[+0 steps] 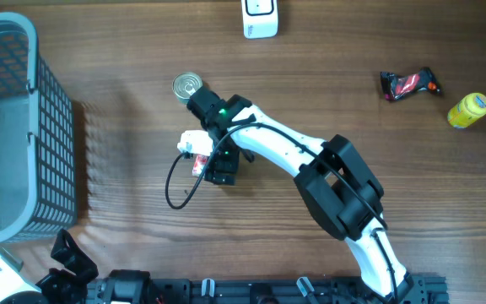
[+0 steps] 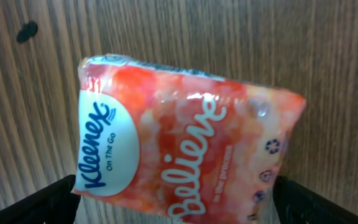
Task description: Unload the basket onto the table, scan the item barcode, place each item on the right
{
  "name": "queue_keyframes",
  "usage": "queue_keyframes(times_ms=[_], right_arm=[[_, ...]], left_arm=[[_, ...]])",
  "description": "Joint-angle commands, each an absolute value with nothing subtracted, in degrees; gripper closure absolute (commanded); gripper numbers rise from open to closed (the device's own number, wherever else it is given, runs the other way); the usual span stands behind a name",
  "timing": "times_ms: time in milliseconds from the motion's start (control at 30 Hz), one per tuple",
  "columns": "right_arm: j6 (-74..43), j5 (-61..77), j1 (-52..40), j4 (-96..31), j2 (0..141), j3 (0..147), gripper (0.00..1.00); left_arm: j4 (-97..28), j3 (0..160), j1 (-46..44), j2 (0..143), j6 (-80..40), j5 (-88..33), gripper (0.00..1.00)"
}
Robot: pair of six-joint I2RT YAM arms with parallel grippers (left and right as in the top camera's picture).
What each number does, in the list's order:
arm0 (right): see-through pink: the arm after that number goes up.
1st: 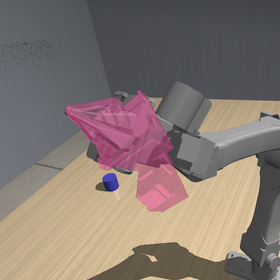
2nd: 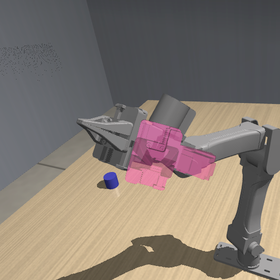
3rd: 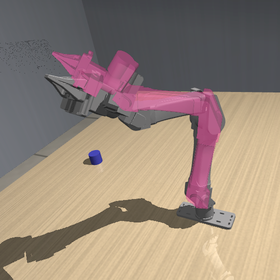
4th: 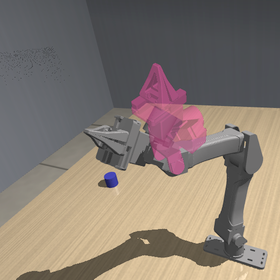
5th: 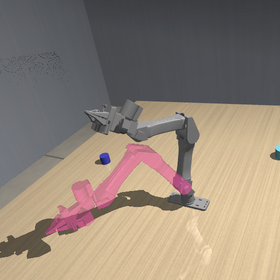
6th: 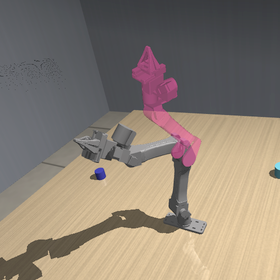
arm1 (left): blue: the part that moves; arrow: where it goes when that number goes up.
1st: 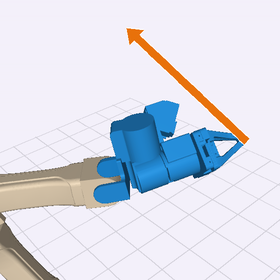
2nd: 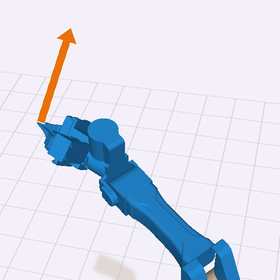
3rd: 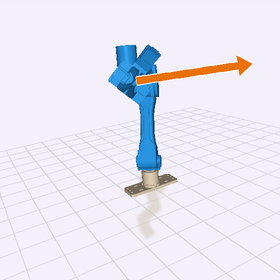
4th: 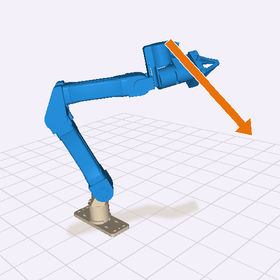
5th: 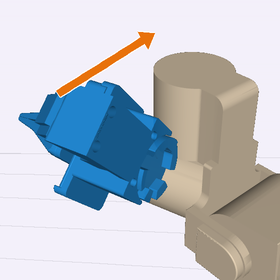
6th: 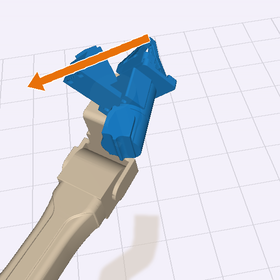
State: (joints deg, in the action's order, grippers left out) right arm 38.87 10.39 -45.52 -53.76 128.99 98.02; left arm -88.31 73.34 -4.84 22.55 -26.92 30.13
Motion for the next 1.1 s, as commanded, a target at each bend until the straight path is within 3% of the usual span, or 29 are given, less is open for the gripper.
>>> queue_keyframes(times_ms=[0, 300, 767, 933, 1067], right_arm=[[38.41, 8.56, -45.3, -56.16, 129.12, 97.82, 0.0], [29.78, 18.57, -45.71, -53.19, 129.14, 97.8, 0.0], [31.53, 20.47, -45.78, -48.42, 132.18, 96.62, 0.0], [31.48, 20.45, -45.78, -48.21, 133.45, 96.62, 0.13], [31.29, 19.7, -45.78, -48.27, 133.53, 96.62, 0.12]], left_arm=[[-88.25, 73.78, -4.6, 22.44, -27.49, 29.87, 0.0], [-88.2, 73.78, -4.6, 22.44, -27.49, 29.87, 0.0], [-88.23, 73.78, -4.6, 22.44, -27.49, 29.85, 0.0], [-88.2, 73.78, -4.6, 22.44, -27.49, 29.87, 0.0], [-88.2, 73.78, -4.6, 22.44, -27.49, 29.85, 0.0]])
